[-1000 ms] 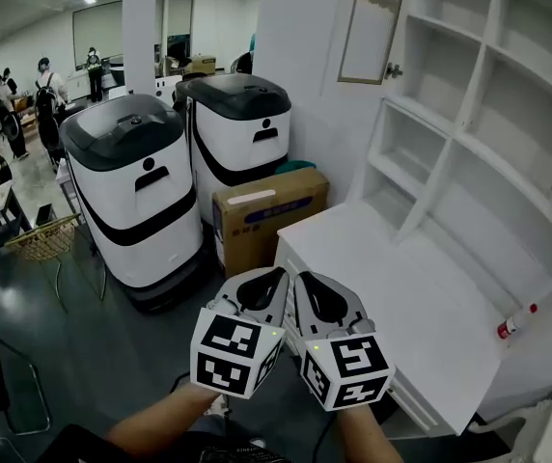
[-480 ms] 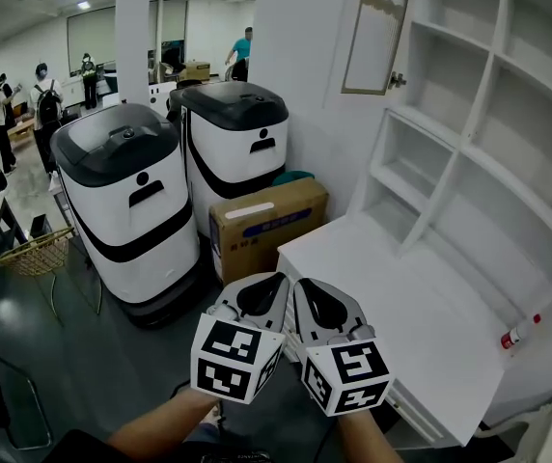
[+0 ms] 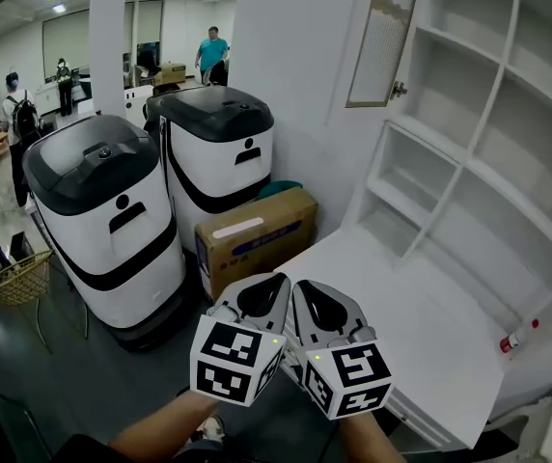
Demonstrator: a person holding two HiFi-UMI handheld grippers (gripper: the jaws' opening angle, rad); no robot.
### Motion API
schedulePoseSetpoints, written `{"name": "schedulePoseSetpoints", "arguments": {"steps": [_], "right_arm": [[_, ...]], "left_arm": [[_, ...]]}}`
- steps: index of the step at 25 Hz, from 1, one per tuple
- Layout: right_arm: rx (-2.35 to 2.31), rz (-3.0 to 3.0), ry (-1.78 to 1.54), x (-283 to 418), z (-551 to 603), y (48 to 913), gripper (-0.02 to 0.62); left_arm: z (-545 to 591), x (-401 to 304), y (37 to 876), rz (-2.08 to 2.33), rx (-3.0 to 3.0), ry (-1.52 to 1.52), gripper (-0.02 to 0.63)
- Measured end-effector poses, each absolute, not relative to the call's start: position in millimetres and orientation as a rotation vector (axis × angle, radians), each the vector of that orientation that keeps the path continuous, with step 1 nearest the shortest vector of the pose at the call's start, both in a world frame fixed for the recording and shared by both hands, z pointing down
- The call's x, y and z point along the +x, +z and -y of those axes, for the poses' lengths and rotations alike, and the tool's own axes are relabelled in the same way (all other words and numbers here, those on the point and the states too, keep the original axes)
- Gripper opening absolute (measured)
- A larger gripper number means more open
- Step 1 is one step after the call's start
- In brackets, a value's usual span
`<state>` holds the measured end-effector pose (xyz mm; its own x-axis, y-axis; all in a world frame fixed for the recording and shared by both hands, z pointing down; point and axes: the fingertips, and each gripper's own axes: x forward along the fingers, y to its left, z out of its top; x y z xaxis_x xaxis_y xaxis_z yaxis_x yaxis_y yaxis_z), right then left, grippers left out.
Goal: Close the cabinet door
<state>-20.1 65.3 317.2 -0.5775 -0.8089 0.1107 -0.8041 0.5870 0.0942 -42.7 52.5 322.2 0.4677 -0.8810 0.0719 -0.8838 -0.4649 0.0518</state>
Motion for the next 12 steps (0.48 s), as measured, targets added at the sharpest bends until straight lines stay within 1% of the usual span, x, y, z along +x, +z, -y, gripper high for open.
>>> {"name": "schedulePoseSetpoints", "arguments": {"steps": [12], "right_arm": [[1.503, 2.601, -0.052, -77, 7, 304, 0.025]], "left_arm": [[19, -98, 312, 1.41, 2.718, 0.067, 0.012]]}}
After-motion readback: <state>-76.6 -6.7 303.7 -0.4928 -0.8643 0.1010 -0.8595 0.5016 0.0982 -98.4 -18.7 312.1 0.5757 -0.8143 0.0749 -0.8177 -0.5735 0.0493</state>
